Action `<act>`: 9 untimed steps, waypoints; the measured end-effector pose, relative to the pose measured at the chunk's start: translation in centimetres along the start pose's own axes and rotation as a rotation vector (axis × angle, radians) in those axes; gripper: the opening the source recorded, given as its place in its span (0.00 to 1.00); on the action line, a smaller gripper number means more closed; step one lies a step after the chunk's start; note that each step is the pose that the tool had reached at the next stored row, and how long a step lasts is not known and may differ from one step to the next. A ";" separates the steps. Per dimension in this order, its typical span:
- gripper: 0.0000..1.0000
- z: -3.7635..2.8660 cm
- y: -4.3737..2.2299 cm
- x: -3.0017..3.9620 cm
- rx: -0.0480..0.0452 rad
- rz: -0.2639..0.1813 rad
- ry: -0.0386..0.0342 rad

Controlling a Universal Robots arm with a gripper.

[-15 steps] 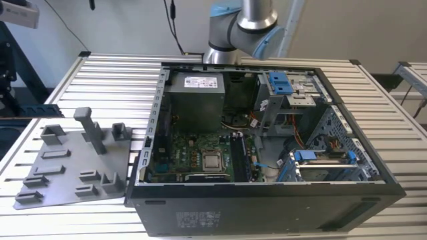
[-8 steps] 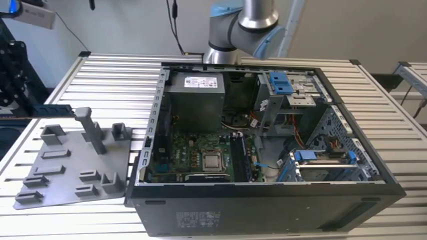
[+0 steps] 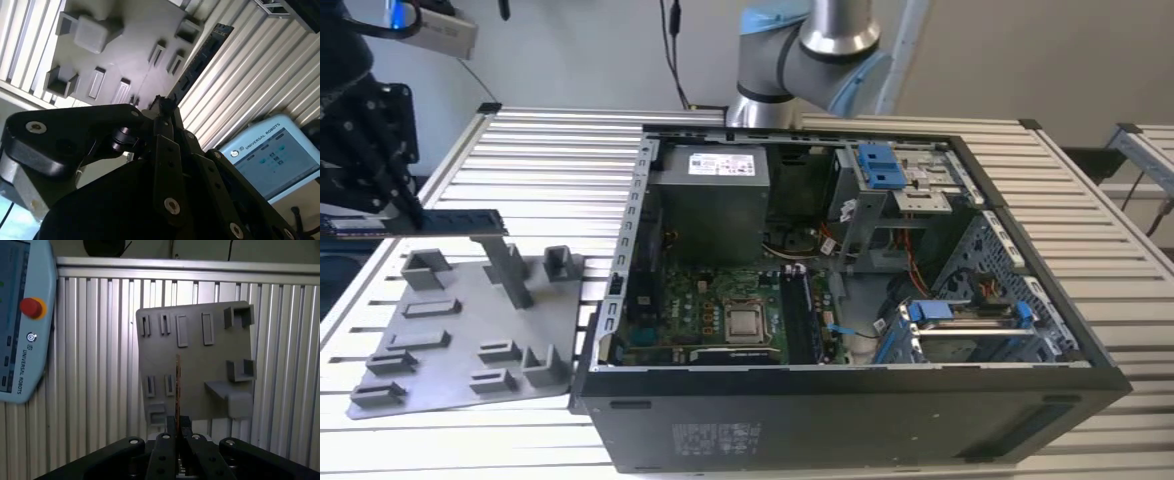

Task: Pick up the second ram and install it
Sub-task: 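Pick up the second ram and move it above second insertion slot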

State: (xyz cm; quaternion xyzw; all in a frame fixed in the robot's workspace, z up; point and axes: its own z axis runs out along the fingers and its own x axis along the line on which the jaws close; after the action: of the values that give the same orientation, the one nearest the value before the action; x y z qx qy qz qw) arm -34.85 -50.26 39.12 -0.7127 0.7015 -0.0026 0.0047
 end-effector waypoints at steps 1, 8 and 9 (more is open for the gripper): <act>0.15 0.00 -0.31 0.00 -0.0001 0.000 0.0000; 0.15 0.03 -3.16 0.05 -0.0005 0.000 -0.0001; 0.15 0.04 -3.61 0.06 -0.0007 0.000 -0.0001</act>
State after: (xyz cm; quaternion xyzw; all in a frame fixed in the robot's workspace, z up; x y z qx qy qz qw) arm -31.23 -50.25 39.12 -0.7127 0.7015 -0.0024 0.0045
